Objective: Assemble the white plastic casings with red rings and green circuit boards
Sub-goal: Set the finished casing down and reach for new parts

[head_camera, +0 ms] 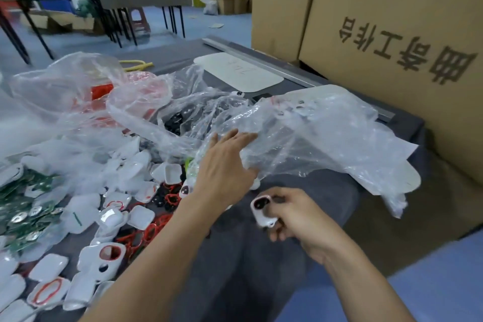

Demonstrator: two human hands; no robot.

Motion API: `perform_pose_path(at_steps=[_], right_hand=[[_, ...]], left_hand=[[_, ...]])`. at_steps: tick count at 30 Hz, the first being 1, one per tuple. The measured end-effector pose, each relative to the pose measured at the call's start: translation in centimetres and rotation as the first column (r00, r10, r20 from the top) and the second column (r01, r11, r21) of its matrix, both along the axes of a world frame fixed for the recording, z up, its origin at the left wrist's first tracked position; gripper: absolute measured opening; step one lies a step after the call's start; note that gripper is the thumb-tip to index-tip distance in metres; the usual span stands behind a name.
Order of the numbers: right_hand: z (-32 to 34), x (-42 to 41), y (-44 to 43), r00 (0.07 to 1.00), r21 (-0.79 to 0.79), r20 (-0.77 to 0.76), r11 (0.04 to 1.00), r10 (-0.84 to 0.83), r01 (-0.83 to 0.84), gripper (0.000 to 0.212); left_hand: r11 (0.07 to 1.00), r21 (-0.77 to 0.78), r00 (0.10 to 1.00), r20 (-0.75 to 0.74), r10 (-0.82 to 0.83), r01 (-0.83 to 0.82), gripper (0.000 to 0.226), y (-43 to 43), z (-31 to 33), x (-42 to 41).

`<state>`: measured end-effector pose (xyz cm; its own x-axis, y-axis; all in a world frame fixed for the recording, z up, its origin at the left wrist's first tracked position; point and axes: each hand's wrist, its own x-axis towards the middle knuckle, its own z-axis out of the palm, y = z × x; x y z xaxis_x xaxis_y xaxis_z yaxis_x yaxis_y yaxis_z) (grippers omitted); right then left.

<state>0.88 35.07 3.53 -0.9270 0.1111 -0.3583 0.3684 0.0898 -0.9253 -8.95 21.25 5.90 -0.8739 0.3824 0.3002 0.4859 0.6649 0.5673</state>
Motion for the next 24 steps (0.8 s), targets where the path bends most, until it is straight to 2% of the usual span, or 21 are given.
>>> perform_pose_path(at_steps=[1,3,5,7,9,11,13,15,16,17,18,20,21,22,23,24], right_hand=[[-0.2,-0.1,-0.9,0.995,0.029,0.019,0.995,0.095,-0.095,0.019],[-0.6,-0.6,-3.1,0.96,0.126,0.058,0.952,0.273,-0.278,0.013],[-1.0,-1.7,-5.2,0.928,0.29,0.069,0.882,0.367,-0.371,0.007],[-1.3,-3.1,-7.1,0.926,0.46,0.043,0.815,0.375,-0.352,0.018],[-1.2,-3.9,-8.3,0.949,0.591,0.005,0.764,0.316,-0.258,0.028],[-1.3,-4.4,-9.8,0.951,0.716,-0.017,0.668,0.308,-0.203,0.034],[-1.3,-4.5,-10.6,0.947,0.813,0.0,0.552,0.322,-0.187,0.037],[-1.3,-4.7,-10.9,0.943,0.864,-0.024,0.482,0.331,-0.148,0.036],[-1.1,-5.0,-11.0,0.938,0.87,-0.082,0.484,0.338,-0.099,0.031],[-0.9,-5.3,-11.1,0.927,0.85,-0.153,0.525,0.341,-0.053,0.024],[-0.6,-5.8,-11.4,0.915,0.789,-0.218,0.614,0.34,-0.04,0.015],[0.1,-7.3,-12.7,0.901,0.539,-0.259,0.826,0.348,-0.165,0.013],[0.4,-8.2,-13.6,0.898,0.372,-0.252,0.893,0.36,-0.254,0.019],[0.8,-9.1,-14.7,0.899,0.228,-0.245,0.923,0.363,-0.31,0.025],[1.0,-10.1,-15.9,0.896,0.151,-0.252,0.93,0.364,-0.335,0.029],[1.0,-11.2,-17.4,0.883,0.162,-0.277,0.924,0.379,-0.346,0.031]], left_hand=[[0.986,0.166,0.997,0.072,0.019,-0.031,0.058,-0.7,0.0,0.3],[0.898,0.415,0.988,0.108,0.113,-0.148,0.036,-2.5,-0.2,1.0],[0.806,0.517,0.958,0.151,0.244,-0.287,0.023,-4.7,-0.7,1.5],[0.762,0.518,0.921,0.197,0.336,-0.389,0.023,-7.5,-1.5,1.8],[0.74,0.481,0.882,0.231,0.41,-0.47,0.025,-9.9,-2.1,1.8],[0.709,0.449,0.838,0.242,0.49,-0.544,0.026,-12.8,-2.6,1.7],[0.661,0.449,0.796,0.264,0.545,-0.602,0.025,-15.5,-2.9,1.9],[0.609,0.451,0.753,0.293,0.589,-0.652,0.025,-18.0,-3.2,2.4],[0.592,0.452,0.739,0.303,0.602,-0.668,0.024,-19.1,-3.3,2.6],[0.577,0.449,0.725,0.313,0.614,-0.683,0.024,-20.0,-3.5,2.8],[0.563,0.446,0.711,0.318,0.627,-0.696,0.023,-20.9,-3.6,3.0],[0.543,0.432,0.685,0.313,0.658,-0.72,0.022,-22.5,-3.9,2.9],[0.54,0.416,0.672,0.308,0.674,-0.732,0.021,-23.2,-4.0,2.8],[0.542,0.398,0.664,0.304,0.683,-0.74,0.022,-23.8,-4.0,2.6],[0.545,0.381,0.658,0.308,0.687,-0.747,0.023,-24.5,-4.1,2.4],[0.543,0.373,0.654,0.32,0.685,-0.752,0.025,-25.2,-4.2,2.1]])
